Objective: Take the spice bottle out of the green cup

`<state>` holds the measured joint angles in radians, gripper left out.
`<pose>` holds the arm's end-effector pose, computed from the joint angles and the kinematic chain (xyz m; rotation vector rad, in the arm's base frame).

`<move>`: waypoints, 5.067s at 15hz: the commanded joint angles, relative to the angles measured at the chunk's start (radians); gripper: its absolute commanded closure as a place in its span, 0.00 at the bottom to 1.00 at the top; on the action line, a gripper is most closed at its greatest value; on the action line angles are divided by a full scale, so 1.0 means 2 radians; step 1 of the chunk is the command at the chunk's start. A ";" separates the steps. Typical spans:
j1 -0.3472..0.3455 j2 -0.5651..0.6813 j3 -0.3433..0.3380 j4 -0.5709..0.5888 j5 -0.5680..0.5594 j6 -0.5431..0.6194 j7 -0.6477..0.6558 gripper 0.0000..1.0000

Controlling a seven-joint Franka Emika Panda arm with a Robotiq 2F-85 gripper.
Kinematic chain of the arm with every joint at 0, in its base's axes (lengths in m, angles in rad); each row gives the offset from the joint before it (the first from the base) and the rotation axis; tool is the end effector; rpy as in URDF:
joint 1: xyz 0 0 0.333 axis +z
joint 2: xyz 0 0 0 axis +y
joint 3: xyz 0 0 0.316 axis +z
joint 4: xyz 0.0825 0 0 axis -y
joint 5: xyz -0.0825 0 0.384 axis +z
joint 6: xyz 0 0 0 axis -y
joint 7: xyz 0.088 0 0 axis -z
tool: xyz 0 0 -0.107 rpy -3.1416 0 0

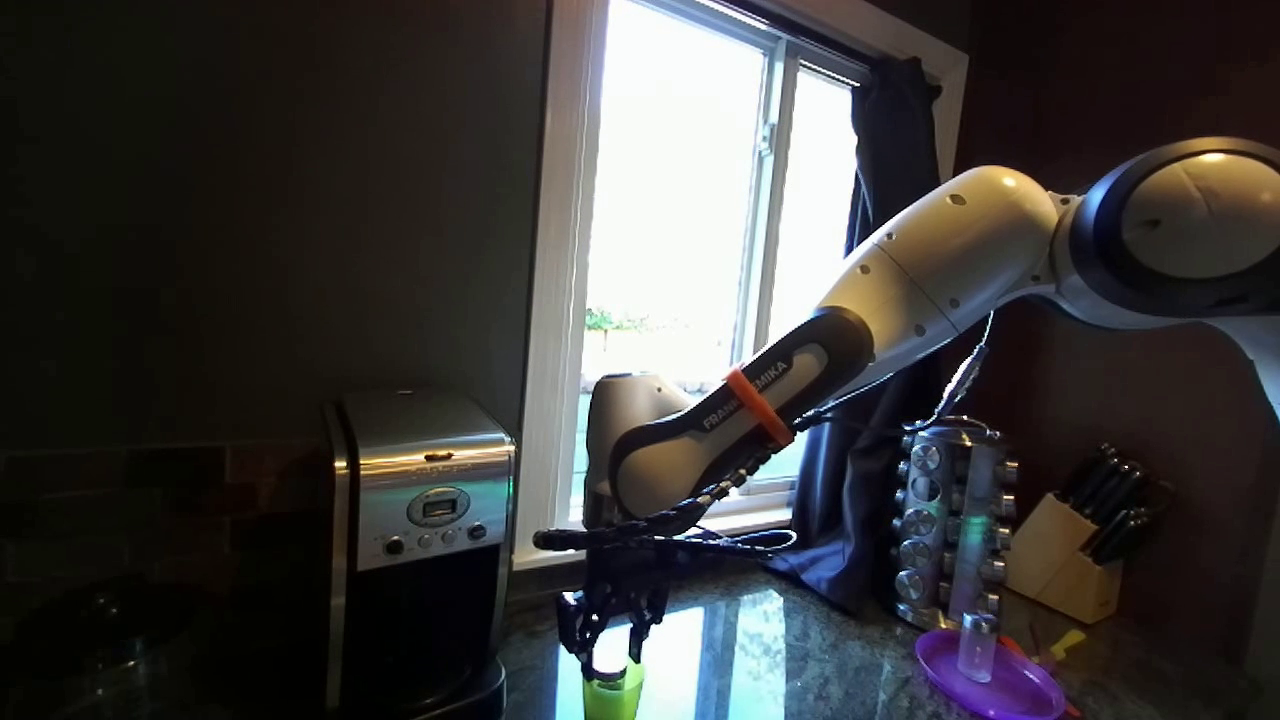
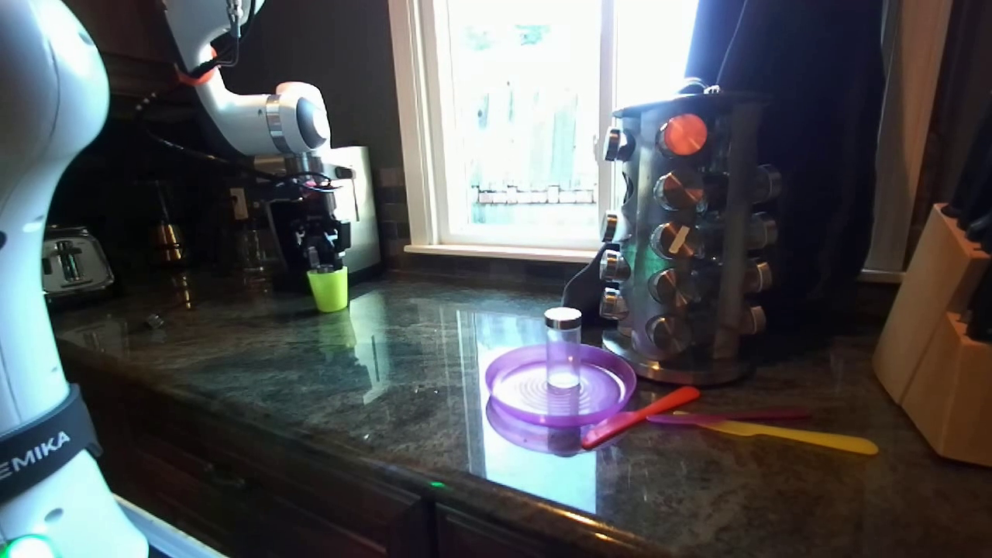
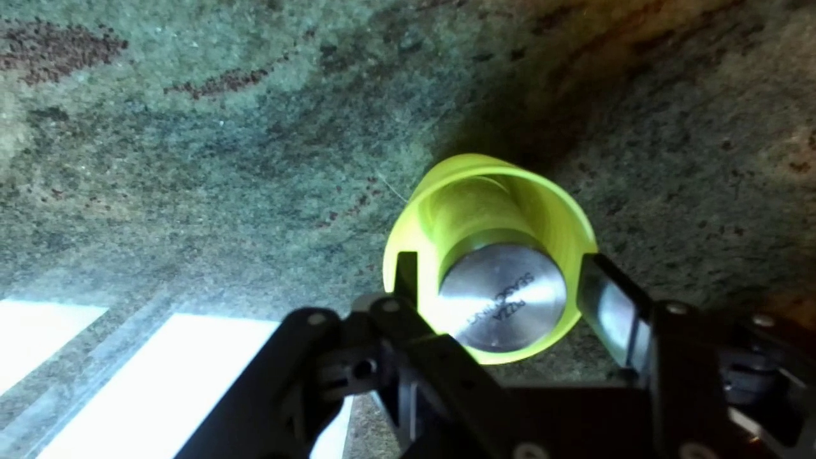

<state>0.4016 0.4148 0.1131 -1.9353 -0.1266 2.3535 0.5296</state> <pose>0.5443 0.3022 0.2726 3.1048 0.1001 0.0447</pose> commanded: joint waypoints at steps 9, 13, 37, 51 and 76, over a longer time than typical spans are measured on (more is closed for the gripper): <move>0.016 -0.012 -0.006 0.004 -0.021 -0.028 0.030 0.75; 0.026 -0.040 -0.008 0.008 -0.054 -0.060 0.071 0.75; -0.144 -0.290 -0.023 -0.263 -0.023 0.116 0.094 0.75; -0.206 -0.281 -0.060 -0.304 0.074 0.137 -0.067 0.75; -0.231 -0.237 -0.092 -0.322 0.145 0.175 -0.309 0.00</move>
<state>-0.0650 -0.0004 -0.0826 -2.5753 0.1633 2.7141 -0.0800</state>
